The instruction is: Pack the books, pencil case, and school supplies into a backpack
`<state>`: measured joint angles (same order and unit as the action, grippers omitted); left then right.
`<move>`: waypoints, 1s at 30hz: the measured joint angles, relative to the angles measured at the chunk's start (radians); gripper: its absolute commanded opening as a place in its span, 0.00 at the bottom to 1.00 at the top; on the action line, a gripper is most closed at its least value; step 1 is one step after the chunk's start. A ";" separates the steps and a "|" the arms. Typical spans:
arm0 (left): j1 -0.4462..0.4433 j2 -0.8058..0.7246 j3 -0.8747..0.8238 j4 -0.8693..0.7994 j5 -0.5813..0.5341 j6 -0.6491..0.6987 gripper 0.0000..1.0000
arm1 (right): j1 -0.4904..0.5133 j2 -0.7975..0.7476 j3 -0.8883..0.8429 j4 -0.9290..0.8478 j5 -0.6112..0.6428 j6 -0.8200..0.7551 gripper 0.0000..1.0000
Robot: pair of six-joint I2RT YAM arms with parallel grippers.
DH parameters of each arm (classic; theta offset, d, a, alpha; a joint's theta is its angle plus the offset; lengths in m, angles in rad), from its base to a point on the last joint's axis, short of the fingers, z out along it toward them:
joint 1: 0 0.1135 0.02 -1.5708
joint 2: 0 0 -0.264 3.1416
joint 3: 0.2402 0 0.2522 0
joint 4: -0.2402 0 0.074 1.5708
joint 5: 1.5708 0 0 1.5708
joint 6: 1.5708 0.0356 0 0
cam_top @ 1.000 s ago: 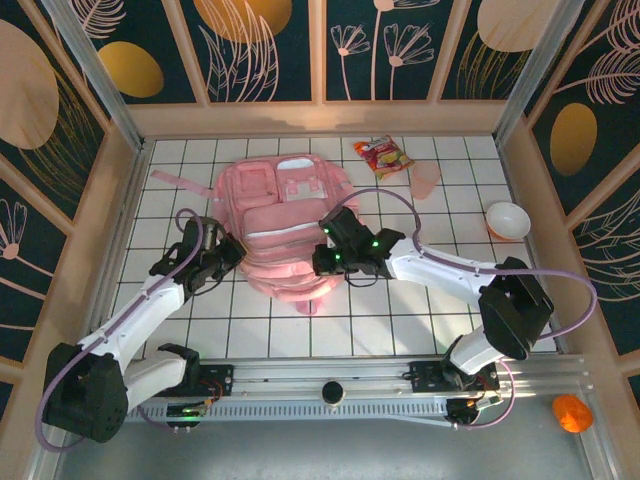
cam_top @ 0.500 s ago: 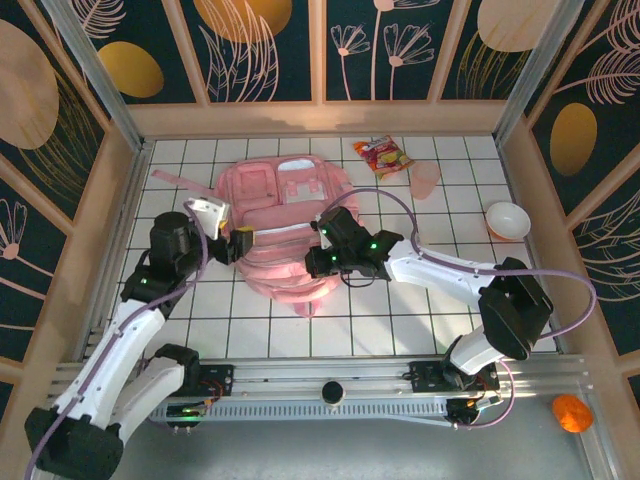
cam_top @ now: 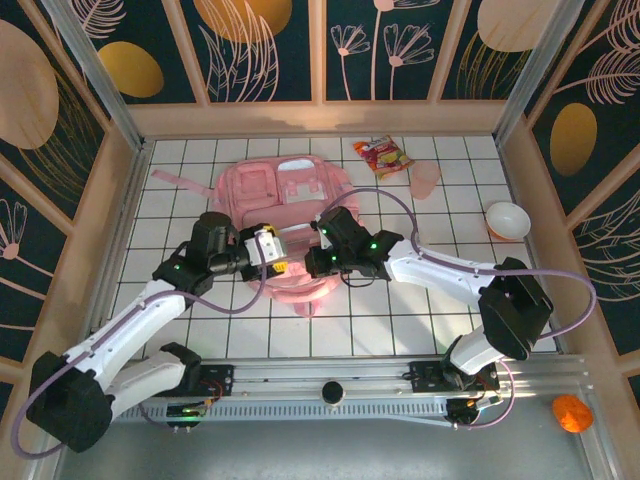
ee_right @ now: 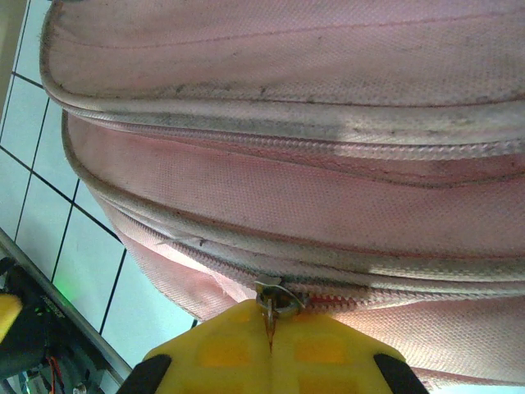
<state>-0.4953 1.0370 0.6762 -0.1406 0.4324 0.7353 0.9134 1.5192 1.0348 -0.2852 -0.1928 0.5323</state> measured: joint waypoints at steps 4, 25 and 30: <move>-0.027 0.057 0.001 0.034 -0.042 0.026 0.69 | 0.000 0.000 0.000 0.001 0.000 0.000 0.00; -0.097 0.084 -0.055 0.041 -0.180 0.092 0.00 | -0.137 -0.068 -0.064 -0.012 -0.055 -0.071 0.00; -0.097 0.027 -0.057 0.000 -0.196 0.102 0.00 | -0.251 -0.074 -0.090 -0.005 -0.125 -0.146 0.00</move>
<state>-0.5922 1.0641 0.6189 -0.1406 0.2359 0.8375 0.6628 1.4456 0.9447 -0.2901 -0.3180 0.3859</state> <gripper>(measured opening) 0.052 0.045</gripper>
